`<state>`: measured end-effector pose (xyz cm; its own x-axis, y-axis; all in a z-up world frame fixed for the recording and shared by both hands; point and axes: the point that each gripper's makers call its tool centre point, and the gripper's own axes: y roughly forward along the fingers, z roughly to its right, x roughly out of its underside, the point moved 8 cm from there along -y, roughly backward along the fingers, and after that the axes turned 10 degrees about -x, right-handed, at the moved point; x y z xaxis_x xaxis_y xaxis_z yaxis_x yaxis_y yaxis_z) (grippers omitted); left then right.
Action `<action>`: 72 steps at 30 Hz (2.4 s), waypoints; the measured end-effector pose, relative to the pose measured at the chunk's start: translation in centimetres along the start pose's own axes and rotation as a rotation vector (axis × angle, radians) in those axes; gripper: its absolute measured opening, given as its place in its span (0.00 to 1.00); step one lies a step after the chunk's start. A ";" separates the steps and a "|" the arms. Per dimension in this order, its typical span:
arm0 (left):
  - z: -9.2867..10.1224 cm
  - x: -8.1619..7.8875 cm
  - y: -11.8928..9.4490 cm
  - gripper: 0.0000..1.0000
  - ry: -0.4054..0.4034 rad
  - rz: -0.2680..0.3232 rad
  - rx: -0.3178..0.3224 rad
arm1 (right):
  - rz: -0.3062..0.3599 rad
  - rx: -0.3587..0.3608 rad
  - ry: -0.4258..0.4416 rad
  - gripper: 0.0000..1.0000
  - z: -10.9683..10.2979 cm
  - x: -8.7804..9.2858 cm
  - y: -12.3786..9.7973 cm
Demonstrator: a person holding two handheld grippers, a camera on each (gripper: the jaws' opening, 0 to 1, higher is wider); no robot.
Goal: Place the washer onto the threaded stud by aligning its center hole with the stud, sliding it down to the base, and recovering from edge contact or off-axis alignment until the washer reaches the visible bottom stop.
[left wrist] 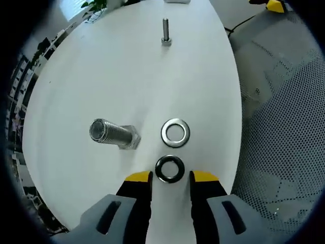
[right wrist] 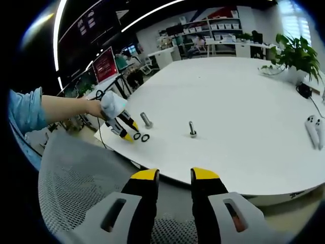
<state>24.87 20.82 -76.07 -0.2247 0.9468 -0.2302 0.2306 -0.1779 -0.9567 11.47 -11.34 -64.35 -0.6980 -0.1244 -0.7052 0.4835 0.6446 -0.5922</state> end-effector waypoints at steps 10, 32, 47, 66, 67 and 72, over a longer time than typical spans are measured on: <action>-0.1 -0.3 0.0 0.20 0.005 0.003 0.006 | 0.004 0.002 0.002 0.27 0.0 0.0 0.0; -0.2 -1.6 0.0 0.30 0.001 0.065 -0.022 | 0.009 0.004 0.003 0.27 0.0 0.0 0.0; -0.5 -2.9 1.0 0.30 -0.023 0.075 0.002 | 0.012 0.004 0.006 0.27 0.0 0.0 0.0; -0.8 -3.0 0.2 0.20 0.008 0.089 -0.036 | 0.014 0.004 0.006 0.26 0.0 0.0 0.0; -0.8 -2.9 0.0 0.20 -0.004 0.095 -0.032 | 0.014 0.004 0.006 0.26 0.0 0.0 0.0; -0.9 -2.6 -1.1 0.20 -0.019 0.091 -0.031 | 0.014 0.003 0.005 0.26 0.0 0.0 0.0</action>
<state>26.05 18.82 -74.27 -0.2198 0.9218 -0.3194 0.2798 -0.2540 -0.9258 11.52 -11.34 -64.33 -0.6939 -0.1119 -0.7113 0.4947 0.6438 -0.5838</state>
